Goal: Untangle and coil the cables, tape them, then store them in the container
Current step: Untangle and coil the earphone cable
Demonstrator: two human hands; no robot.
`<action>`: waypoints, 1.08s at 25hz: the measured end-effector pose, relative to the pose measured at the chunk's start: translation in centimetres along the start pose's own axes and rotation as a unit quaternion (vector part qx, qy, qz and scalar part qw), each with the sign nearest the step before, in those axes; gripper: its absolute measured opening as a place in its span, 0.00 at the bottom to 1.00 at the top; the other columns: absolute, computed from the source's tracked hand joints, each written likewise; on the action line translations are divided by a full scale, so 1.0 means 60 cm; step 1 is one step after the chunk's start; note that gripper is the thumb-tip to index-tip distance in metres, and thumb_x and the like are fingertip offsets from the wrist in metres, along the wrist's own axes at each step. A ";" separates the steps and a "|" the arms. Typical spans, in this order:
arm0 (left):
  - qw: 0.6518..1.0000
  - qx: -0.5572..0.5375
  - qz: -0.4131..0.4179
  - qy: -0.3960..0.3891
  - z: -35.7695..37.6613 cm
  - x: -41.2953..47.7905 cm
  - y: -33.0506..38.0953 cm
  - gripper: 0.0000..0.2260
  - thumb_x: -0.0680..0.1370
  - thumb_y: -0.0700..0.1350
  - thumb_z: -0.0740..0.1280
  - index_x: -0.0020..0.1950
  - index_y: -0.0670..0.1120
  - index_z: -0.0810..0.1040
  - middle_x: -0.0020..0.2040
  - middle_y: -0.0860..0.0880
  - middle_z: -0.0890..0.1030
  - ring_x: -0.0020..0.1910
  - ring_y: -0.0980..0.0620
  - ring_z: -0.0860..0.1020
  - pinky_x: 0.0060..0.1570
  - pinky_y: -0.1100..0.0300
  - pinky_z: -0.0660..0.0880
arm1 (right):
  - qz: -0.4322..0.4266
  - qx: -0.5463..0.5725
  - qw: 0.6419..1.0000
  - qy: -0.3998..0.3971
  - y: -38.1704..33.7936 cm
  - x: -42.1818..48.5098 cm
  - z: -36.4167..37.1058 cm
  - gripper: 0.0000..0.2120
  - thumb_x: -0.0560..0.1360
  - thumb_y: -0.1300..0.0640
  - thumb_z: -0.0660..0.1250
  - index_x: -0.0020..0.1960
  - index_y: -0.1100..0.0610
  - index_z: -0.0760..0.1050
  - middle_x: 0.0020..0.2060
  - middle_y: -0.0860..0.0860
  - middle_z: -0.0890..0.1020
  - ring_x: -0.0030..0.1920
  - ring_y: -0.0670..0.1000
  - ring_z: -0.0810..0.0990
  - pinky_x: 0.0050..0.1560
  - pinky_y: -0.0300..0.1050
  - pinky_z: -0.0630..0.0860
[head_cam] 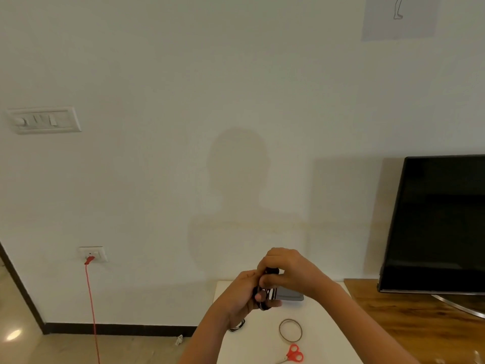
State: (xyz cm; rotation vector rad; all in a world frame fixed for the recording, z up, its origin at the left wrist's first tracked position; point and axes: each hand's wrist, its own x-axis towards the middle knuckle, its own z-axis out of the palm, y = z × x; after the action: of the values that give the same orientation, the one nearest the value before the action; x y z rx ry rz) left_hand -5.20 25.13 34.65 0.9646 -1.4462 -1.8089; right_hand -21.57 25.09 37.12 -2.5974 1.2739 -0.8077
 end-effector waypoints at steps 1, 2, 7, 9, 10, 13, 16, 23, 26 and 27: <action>0.999 -0.031 -0.009 0.004 0.003 -0.002 0.003 0.14 0.82 0.41 0.54 0.53 0.37 0.78 0.30 0.51 0.67 0.24 0.56 0.60 0.53 0.47 0.79 | 0.021 0.045 0.999 0.021 0.003 -0.003 0.003 0.05 0.71 0.52 0.69 0.45 0.52 0.79 0.39 0.49 0.80 0.41 0.45 0.76 0.44 0.42 0.75; 0.998 -0.063 -0.021 0.010 0.004 -0.002 0.003 0.14 0.82 0.40 0.53 0.50 0.38 0.78 0.30 0.51 0.66 0.22 0.57 0.58 0.51 0.50 0.80 | 0.031 0.083 0.995 0.043 0.005 -0.008 0.008 0.04 0.71 0.52 0.70 0.44 0.50 0.79 0.39 0.48 0.80 0.41 0.45 0.77 0.43 0.42 0.76; 0.982 -0.179 -0.058 -0.016 -0.004 -0.004 -0.002 0.15 0.82 0.40 0.56 0.55 0.35 0.80 0.31 0.51 0.70 0.18 0.58 0.59 0.38 0.59 0.79 | 0.082 0.207 0.973 0.069 0.002 -0.028 0.040 0.07 0.74 0.60 0.68 0.47 0.48 0.75 0.48 0.46 0.80 0.48 0.47 0.79 0.49 0.42 0.78; 0.973 -0.216 -0.066 -0.039 -0.010 -0.008 -0.001 0.15 0.82 0.40 0.55 0.59 0.34 0.77 0.31 0.50 0.72 0.17 0.59 0.60 0.38 0.58 0.81 | 0.115 0.282 0.950 0.071 -0.001 -0.036 0.047 0.05 0.75 0.62 0.67 0.49 0.54 0.76 0.47 0.47 0.82 0.48 0.46 0.81 0.48 0.40 0.78; 0.969 -0.230 -0.074 -0.049 -0.013 -0.009 0.000 0.14 0.82 0.39 0.55 0.58 0.33 0.76 0.30 0.50 0.72 0.18 0.59 0.61 0.39 0.57 0.81 | 0.122 0.295 0.945 0.078 -0.001 -0.038 0.051 0.04 0.75 0.62 0.67 0.49 0.56 0.76 0.44 0.48 0.83 0.46 0.46 0.81 0.46 0.39 0.78; 0.962 -0.244 -0.102 -0.070 -0.028 -0.006 -0.003 0.12 0.79 0.34 0.54 0.57 0.32 0.73 0.31 0.47 0.72 0.19 0.58 0.66 0.44 0.55 0.81 | 0.146 0.321 0.932 0.087 0.001 -0.043 0.061 0.03 0.74 0.61 0.69 0.47 0.54 0.79 0.39 0.51 0.82 0.41 0.49 0.81 0.43 0.41 0.78; 0.970 -0.190 -0.123 -0.085 -0.038 0.007 -0.012 0.14 0.80 0.34 0.53 0.61 0.31 0.72 0.38 0.45 0.74 0.24 0.58 0.68 0.49 0.57 0.78 | 0.192 0.335 0.918 0.085 0.007 -0.048 0.076 0.04 0.74 0.62 0.69 0.44 0.54 0.80 0.34 0.49 0.81 0.34 0.47 0.80 0.34 0.39 0.76; 0.992 0.013 -0.119 -0.028 -0.027 0.022 -0.039 0.15 0.84 0.43 0.52 0.42 0.42 0.74 0.24 0.52 0.68 0.45 0.53 0.81 0.40 0.69 0.75 | 0.180 0.294 0.937 0.050 0.046 -0.055 0.095 0.08 0.75 0.65 0.65 0.45 0.53 0.78 0.39 0.50 0.83 0.42 0.49 0.81 0.45 0.43 0.78; 0.992 -0.044 -0.113 -0.030 -0.033 0.034 -0.060 0.13 0.83 0.44 0.55 0.42 0.43 0.73 0.25 0.52 0.72 0.38 0.54 0.75 0.44 0.65 0.76 | 0.179 0.335 0.924 0.041 0.069 -0.054 0.112 0.06 0.76 0.67 0.63 0.47 0.58 0.77 0.39 0.50 0.82 0.43 0.51 0.81 0.46 0.45 0.79; 0.988 -0.086 -0.124 -0.028 -0.034 0.038 -0.068 0.12 0.82 0.43 0.56 0.42 0.43 0.74 0.28 0.50 0.75 0.34 0.55 0.72 0.43 0.63 0.75 | 0.184 0.358 0.915 0.036 0.078 -0.056 0.120 0.05 0.76 0.67 0.63 0.47 0.60 0.76 0.39 0.51 0.81 0.43 0.51 0.81 0.47 0.44 0.78</action>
State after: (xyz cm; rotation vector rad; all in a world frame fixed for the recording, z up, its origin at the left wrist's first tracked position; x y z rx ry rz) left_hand -4.84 23.00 29.99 1.0487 -1.2202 -2.1179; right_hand -22.73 23.91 28.06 -1.7077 1.1414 -1.0470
